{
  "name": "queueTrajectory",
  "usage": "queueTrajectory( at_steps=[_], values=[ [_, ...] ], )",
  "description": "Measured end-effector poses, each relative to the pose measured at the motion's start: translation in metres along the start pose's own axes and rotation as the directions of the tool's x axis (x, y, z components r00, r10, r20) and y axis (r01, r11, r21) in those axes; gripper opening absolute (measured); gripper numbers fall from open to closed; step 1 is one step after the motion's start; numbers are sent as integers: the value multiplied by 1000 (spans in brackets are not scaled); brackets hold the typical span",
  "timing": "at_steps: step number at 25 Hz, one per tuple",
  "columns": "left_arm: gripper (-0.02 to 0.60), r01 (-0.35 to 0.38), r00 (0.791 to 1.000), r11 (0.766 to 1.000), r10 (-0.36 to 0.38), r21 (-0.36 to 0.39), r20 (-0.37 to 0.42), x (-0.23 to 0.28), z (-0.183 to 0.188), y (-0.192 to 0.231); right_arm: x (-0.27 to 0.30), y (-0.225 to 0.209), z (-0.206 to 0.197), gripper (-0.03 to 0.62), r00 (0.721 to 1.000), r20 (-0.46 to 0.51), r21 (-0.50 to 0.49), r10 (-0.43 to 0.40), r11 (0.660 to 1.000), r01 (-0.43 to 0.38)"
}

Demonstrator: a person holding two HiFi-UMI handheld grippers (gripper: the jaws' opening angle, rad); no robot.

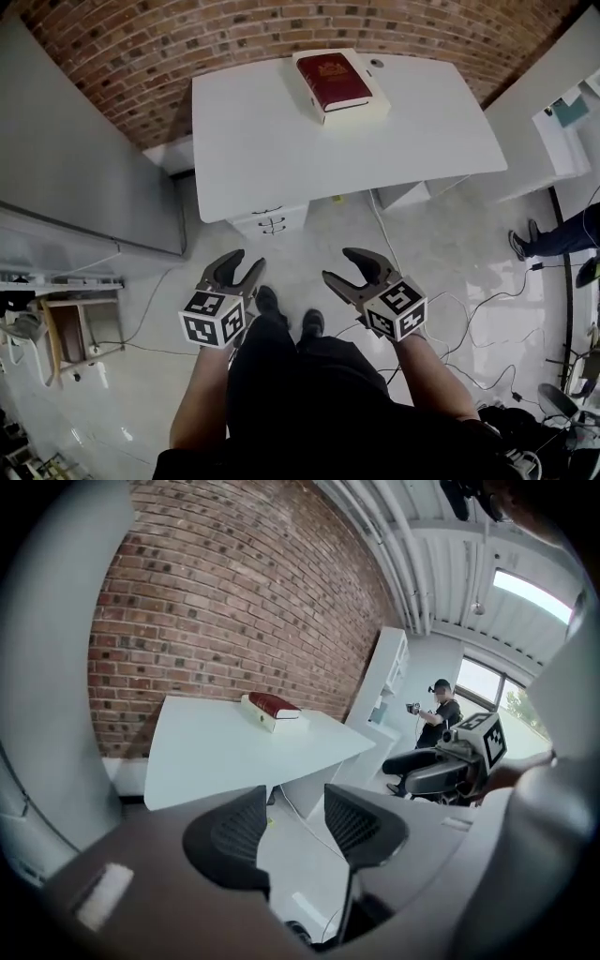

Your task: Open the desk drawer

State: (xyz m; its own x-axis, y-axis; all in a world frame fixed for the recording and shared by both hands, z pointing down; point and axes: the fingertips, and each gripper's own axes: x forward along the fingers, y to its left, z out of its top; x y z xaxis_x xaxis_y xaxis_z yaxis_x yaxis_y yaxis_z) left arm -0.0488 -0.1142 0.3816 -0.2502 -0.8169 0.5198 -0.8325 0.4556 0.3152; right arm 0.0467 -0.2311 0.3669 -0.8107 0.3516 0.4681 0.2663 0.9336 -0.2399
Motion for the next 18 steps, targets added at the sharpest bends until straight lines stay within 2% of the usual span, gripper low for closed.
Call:
queueTrajectory(
  at_steps=[3, 7, 13, 18],
  values=[
    [201, 0, 1000, 1000, 0, -9, -21, 12, -7, 0, 15, -10, -6, 262, 999, -33, -4, 27, 1000, -27],
    [192, -11, 999, 1000, 10, -23, -53, 24, -29, 6, 37, 0, -6, 257, 995, -42, -4, 90, 996, -90],
    [155, -50, 998, 991, 46, -121, -31, 54, -53, 33, 82, -6, -41, 253, 979, -134, -12, 154, 988, -157],
    [155, -76, 997, 991, 74, -112, -20, 68, -78, 55, 112, -12, -57, 249, 969, -141, -36, 203, 977, -210]
  ],
)
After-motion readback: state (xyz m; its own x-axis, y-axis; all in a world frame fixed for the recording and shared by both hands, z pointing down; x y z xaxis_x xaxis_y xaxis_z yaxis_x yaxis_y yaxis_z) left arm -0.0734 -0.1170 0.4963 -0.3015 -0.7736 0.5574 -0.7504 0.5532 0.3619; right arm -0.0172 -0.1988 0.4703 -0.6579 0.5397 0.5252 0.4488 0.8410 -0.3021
